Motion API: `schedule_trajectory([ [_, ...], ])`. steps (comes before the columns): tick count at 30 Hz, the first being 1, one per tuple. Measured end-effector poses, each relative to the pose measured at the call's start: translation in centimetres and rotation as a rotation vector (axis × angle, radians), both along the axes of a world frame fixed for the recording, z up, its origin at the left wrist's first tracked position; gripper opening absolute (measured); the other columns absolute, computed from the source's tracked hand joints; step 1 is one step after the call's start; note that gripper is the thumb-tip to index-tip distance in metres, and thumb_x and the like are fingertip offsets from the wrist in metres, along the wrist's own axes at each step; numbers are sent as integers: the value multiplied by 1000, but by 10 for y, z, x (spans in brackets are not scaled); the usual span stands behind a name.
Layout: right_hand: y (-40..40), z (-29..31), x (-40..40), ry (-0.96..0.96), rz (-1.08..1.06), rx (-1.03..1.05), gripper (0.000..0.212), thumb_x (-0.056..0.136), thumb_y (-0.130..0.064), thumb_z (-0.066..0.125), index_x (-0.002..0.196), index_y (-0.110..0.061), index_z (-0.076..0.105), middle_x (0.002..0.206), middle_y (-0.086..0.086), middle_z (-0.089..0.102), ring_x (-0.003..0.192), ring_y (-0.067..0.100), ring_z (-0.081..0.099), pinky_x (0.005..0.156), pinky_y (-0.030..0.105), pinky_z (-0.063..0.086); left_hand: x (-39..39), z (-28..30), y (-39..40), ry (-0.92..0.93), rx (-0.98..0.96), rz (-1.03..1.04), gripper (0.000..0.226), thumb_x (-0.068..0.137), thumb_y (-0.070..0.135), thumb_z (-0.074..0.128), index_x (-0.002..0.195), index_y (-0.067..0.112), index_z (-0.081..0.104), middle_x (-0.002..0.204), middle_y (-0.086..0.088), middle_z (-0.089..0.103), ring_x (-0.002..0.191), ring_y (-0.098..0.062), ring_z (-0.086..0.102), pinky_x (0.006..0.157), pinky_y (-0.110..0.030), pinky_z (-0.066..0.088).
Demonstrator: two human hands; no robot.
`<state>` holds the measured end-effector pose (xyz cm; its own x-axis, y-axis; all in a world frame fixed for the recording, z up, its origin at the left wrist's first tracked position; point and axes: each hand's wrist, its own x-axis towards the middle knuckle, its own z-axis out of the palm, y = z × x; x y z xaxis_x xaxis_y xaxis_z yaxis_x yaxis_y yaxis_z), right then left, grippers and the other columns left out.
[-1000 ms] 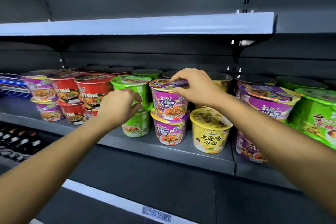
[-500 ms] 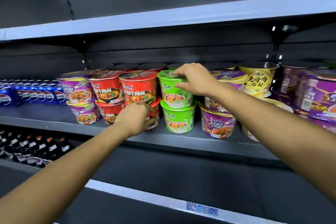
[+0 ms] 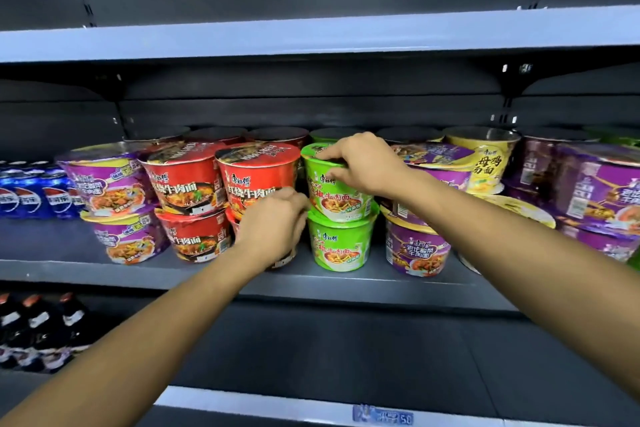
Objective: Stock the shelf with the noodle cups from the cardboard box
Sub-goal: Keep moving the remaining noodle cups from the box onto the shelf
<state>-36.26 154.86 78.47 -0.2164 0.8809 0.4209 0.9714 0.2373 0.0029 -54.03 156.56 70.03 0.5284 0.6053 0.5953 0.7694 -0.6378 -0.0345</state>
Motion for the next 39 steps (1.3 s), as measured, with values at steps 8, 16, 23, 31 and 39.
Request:
schedule_trajectory([
  [8, 0, 7, -14, -40, 54, 98, 43, 88, -38, 61, 126, -20, 59, 124, 8, 60, 115, 29, 51, 96, 38, 43, -66, 54, 6, -301, 362, 68, 23, 77, 3, 55, 100, 2, 61, 99, -14, 58, 96, -29, 50, 78, -35, 42],
  [16, 20, 10, -76, -52, 175, 68, 39, 89, -36, 60, 125, -23, 62, 124, 4, 62, 116, 28, 52, 95, 37, 44, -94, -18, 20, -187, -170, 225, 18, 85, 16, 57, 103, 16, 62, 107, -6, 62, 96, -27, 60, 78, -34, 50],
  [23, 28, 7, -92, -83, 167, 27, 39, 87, -41, 62, 124, -28, 63, 124, 1, 63, 115, 26, 54, 93, 40, 47, -93, -36, 29, -233, -147, 178, 18, 88, 25, 62, 106, 20, 64, 106, -2, 62, 95, -25, 60, 75, -33, 47],
  [31, 29, 8, -87, -61, 186, 6, 40, 88, -38, 63, 126, -29, 61, 129, -1, 61, 118, 25, 53, 98, 37, 44, -94, -35, 36, -257, -144, 125, 13, 87, 29, 65, 96, 19, 65, 95, -3, 61, 87, -25, 59, 72, -34, 49],
  [39, 30, 8, -85, -77, 188, -1, 41, 88, -37, 62, 128, -28, 59, 131, 0, 59, 119, 24, 52, 99, 37, 42, -90, -28, 37, -141, -111, 135, 21, 89, 34, 61, 99, 15, 62, 99, -1, 62, 90, -23, 60, 72, -34, 49],
])
